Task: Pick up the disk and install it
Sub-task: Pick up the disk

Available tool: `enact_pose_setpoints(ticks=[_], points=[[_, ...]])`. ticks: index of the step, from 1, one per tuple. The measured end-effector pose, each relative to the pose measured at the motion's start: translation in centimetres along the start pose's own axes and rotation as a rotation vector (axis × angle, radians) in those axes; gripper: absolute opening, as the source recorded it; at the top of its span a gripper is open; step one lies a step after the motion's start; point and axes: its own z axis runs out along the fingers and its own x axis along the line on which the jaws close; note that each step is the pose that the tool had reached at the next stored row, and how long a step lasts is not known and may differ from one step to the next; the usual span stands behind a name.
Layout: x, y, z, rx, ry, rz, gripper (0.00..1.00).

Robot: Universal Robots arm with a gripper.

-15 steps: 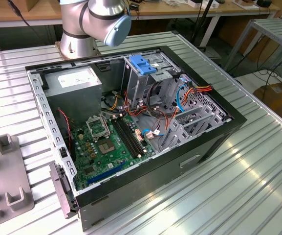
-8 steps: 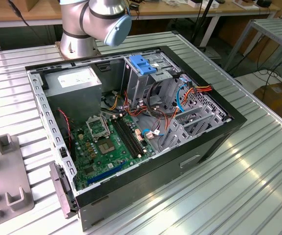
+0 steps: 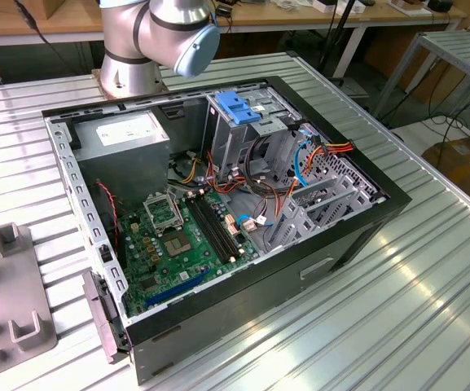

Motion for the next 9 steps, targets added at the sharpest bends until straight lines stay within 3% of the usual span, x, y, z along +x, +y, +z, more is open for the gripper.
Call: enact_pose_setpoints(ticks=[9], points=[[-0.06, -1.46, -0.01, 0.0, 0.0, 0.0, 0.37]])
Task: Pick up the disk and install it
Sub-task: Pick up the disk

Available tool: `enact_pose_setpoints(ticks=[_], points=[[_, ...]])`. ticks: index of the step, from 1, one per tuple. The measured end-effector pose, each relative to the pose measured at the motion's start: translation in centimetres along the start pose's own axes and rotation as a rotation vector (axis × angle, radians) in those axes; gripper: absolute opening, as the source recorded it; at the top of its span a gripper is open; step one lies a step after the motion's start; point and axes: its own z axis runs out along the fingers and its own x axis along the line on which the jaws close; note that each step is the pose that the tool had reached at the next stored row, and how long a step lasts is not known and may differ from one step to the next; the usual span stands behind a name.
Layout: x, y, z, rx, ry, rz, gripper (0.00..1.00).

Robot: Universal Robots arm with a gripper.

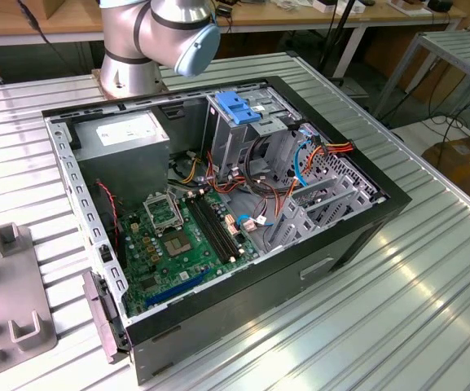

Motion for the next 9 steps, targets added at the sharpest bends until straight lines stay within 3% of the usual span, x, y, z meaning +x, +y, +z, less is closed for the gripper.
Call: enact_pose_setpoints(ticks=[3, 9], points=[[-0.03, -0.84, -0.01, 0.0, 0.0001, 0.0, 0.37], [-0.08, -1.9, -0.01, 0.0, 0.0001, 0.0, 0.37]])
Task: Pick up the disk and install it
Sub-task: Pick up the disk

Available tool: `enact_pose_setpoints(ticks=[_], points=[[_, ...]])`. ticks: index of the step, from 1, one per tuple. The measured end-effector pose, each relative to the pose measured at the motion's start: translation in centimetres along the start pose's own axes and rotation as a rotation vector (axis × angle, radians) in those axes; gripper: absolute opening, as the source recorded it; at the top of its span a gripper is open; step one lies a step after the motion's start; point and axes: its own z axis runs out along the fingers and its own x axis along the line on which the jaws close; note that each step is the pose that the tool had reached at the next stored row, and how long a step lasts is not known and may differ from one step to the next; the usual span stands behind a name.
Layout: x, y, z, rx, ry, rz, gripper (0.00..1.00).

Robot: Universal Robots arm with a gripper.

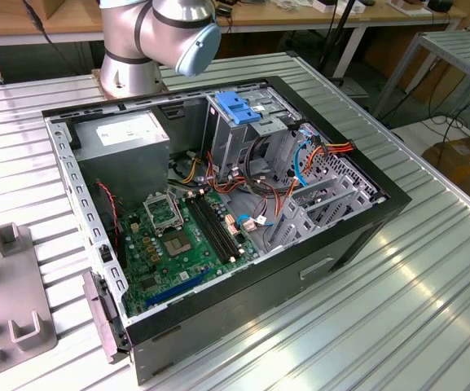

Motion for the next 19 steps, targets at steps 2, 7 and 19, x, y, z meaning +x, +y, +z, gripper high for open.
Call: enact_pose_setpoints(ticks=[2, 7, 19], points=[[-0.03, -0.63, 0.0, 0.0, -0.0001, 0.0, 0.37], [-0.07, -1.87, -0.01, -0.0001, 0.0, 0.0, 0.37], [-0.21, -5.23, -0.03, 0.0, 0.0, 0.0, 0.37]])
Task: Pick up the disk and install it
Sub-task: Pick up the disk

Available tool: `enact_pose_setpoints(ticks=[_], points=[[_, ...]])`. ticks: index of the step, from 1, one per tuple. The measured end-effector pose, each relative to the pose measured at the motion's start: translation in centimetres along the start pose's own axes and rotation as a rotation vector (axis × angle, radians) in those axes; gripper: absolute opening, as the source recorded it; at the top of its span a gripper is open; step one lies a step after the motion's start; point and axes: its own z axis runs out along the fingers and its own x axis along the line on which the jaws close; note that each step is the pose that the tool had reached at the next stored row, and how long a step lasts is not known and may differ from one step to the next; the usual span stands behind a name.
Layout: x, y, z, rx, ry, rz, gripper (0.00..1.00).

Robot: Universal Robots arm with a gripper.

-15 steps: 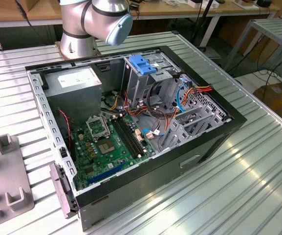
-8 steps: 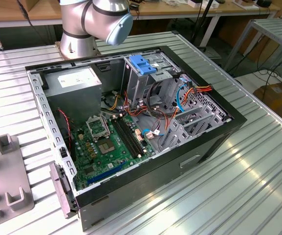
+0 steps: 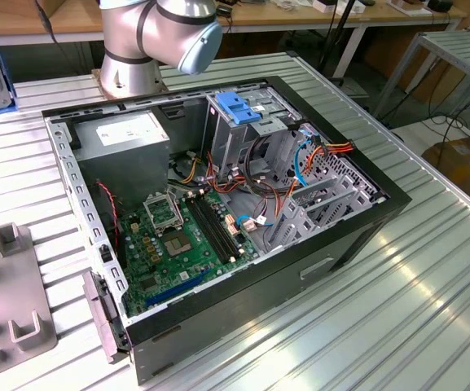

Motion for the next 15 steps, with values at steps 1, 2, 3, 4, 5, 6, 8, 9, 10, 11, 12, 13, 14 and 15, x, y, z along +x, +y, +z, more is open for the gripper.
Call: enact_pose_setpoints(ticks=[1, 2, 3, 4, 5, 6, 8, 9, 10, 11, 12, 13, 14, 15], points=[[-0.01, -0.2, 0.0, 0.0, 0.0, 0.0, 0.37], [-0.03, -0.65, 0.0, 0.0, -0.0001, 0.0, 0.37], [-0.04, -0.85, 0.0, 0.0, 0.0, 0.0, 0.37], [-0.05, -1.1, -0.01, 0.0, -0.0001, 0.0, 0.37], [-0.06, -1.49, -0.01, 0.0, 0.0, 0.0, 0.37], [-0.07, -1.79, -0.01, 0.0001, -0.0001, 0.0, 0.37], [-0.09, -2.32, -0.02, 0.0, 0.0, 0.0, 0.37], [-0.1, -2.51, -0.02, 0.0, 0.0, 0.0, 0.37], [-0.11, -2.83, -0.01, 0.0, -0.0001, 0.0, 0.37], [-0.12, -3.02, -0.01, 0.0, -0.0001, 0.0, 0.37], [-0.13, -3.25, -0.02, 0.0, 0.0, 0.0, 0.37], [-0.14, -3.55, -0.02, 0.0, 0.0, 0.0, 0.37], [-0.15, -3.74, -0.02, 0.0, 0.0, 0.0, 0.37], [-0.16, -4.05, -0.02, 0.0, 0.0, 0.0, 0.37]])
